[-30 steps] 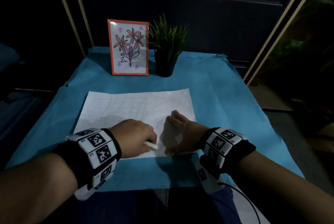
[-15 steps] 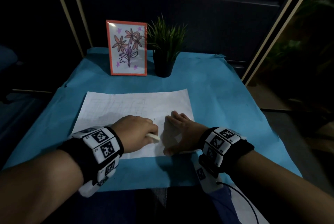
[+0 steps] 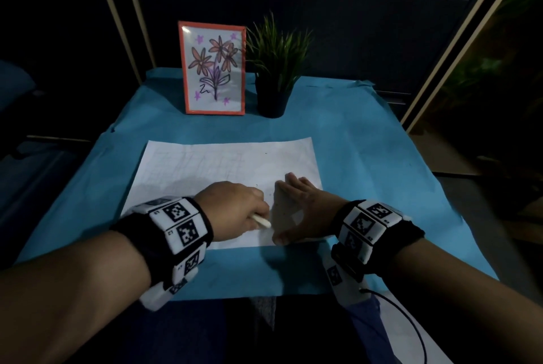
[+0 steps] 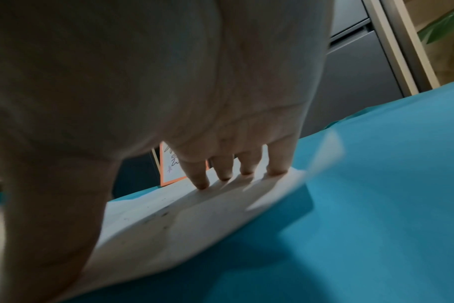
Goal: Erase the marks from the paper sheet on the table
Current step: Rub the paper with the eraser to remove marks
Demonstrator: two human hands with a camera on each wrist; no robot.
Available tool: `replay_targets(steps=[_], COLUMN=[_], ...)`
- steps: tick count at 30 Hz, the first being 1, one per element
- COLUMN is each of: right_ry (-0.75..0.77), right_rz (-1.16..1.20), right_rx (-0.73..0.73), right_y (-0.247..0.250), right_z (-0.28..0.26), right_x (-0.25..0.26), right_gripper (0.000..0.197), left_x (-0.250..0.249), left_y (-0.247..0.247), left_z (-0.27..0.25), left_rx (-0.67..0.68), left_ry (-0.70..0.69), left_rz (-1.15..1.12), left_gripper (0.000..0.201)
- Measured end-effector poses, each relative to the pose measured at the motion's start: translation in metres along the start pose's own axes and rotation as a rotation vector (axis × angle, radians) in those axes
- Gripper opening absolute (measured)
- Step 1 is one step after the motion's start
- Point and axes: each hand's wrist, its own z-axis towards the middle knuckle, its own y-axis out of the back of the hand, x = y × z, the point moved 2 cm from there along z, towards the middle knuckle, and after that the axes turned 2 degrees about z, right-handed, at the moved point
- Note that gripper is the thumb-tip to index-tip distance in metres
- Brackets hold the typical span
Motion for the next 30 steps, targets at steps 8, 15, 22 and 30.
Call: replay_targets(steps=[8,15,22,30], right_ry=[-0.015,-0.011,-0.008,-0.014], right_rz=[0.006,-0.023,-0.024,0.027], right_rx=[0.009,0.016,0.021,0.017], right_y=[-0.001,-0.003,-0.003,-0.001], right_z=[0.002,0.002,0.003,-0.001], right_x=[-0.003,-0.003,-0.004,-0.003], right_gripper=[0.120,0.120,0.121,0.119], left_x=[-0.002,-0.002,-0.006,0.016], left_y=[0.008,0.004,0.005,0.007], left_z=[0.002,0.004,0.008,0.001], left_rx=[0.030,0.114,0.026,0.012], left_ry=[-0.057,-0.081,-0.067,0.005], left_rz=[0.024,0.054,0.070,-0.033], left_gripper=[0.022,0.026,0.024,0.026])
